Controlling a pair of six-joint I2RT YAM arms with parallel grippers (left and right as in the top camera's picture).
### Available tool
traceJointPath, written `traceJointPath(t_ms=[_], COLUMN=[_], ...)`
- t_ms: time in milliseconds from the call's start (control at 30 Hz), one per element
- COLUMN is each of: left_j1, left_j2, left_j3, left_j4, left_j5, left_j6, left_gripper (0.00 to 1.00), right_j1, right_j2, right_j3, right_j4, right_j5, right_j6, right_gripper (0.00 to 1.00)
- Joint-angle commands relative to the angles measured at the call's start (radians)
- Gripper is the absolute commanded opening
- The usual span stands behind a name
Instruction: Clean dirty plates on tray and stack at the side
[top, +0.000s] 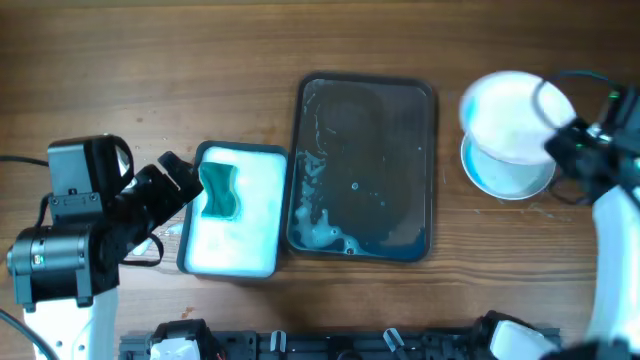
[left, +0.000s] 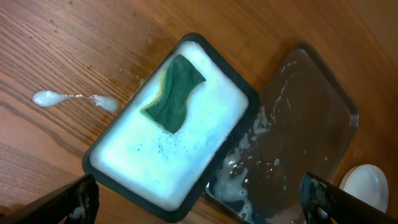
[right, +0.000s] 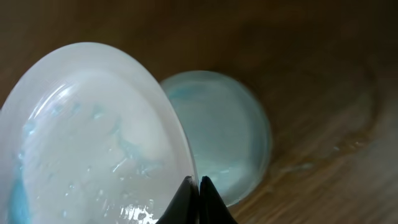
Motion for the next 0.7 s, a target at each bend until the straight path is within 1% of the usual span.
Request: traceJointPath(t_ms=[0,67,100,133,167,233,267,300,367,400,433,467,500,567,667], left_j1=[0.006,0.006,0.006,0.006,0.006,0.006,0.006,0.006,0.006,0.006,0.006,0.006,0.006,0.006,0.006], left_j2=[0.002,0.002,0.002,0.002,0.002,0.002,0.002,0.002,0.002,0.002,0.002,0.002,0.002,0.002,0.002], left_j3=[0.012,0.012,0.012,0.012,0.012,0.012,0.012,0.012,0.012,0.012,0.012,0.012,0.012,0.012,0.012], left_j4=[0.002,0.002,0.002,0.002,0.002,0.002,0.002,0.002,0.002,0.002,0.002,0.002,0.002,0.002,0.002], left_j5=[0.008,0.008,0.008,0.008,0.008,0.008,0.008,0.008,0.008,0.008,0.008,0.008,0.008,0.008,0.008], left_j6=[0.015,0.015,0.015,0.015,0.015,0.015,0.015,0.015,0.015,0.015,0.015,0.015,0.015,0.015,0.015], left_gripper=[1.00,1.00,1.00,1.00,1.00,1.00,1.00,1.00,1.00,1.00,1.00,1.00,1.00,1.00,1.00], right_j1=[-0.092,-0.089,-0.083,-0.073,-0.064,-0.026,0.002,0.045,0.148,0.185,0.243,0.333,0.393,0.456,0.491], right_j2=[0.149,0.238,0.262,0.277,0.269,0.203,0.157,0.084,-0.060,-0.100,-0.156,-0.227,-0.268,-0.309,-0.340], right_j3=[-0.018,-0.018,-0.018,-0.018,-0.008,0.021,0.033,0.041,0.042,0.042,0.042,0.042,0.042,0.042,0.042], right_j4=[0.009,0.006,0.008,0.017,0.008,-0.010,-0.011,-0.013,-0.030,-0.039,-0.055,-0.074,-0.089,-0.088,-0.105], right_j5=[-0.032,-0.055,-0.084,-0.097,-0.106,-0.141,-0.193,-0.294,-0.579,-0.661,-0.739,-0.749,-0.750,-0.745,-0.745], right_j6=[-0.003,-0.080,-0.105,-0.124,-0.125,-0.148,-0.176,-0.232,-0.377,-0.418,-0.442,-0.409,-0.338,-0.193,0.017], right_gripper=[0.04,0.06,0.15,0.34,0.48,0.55,0.56,0.57,0.60,0.62,0.76,1.00,1.00,1.00,1.00])
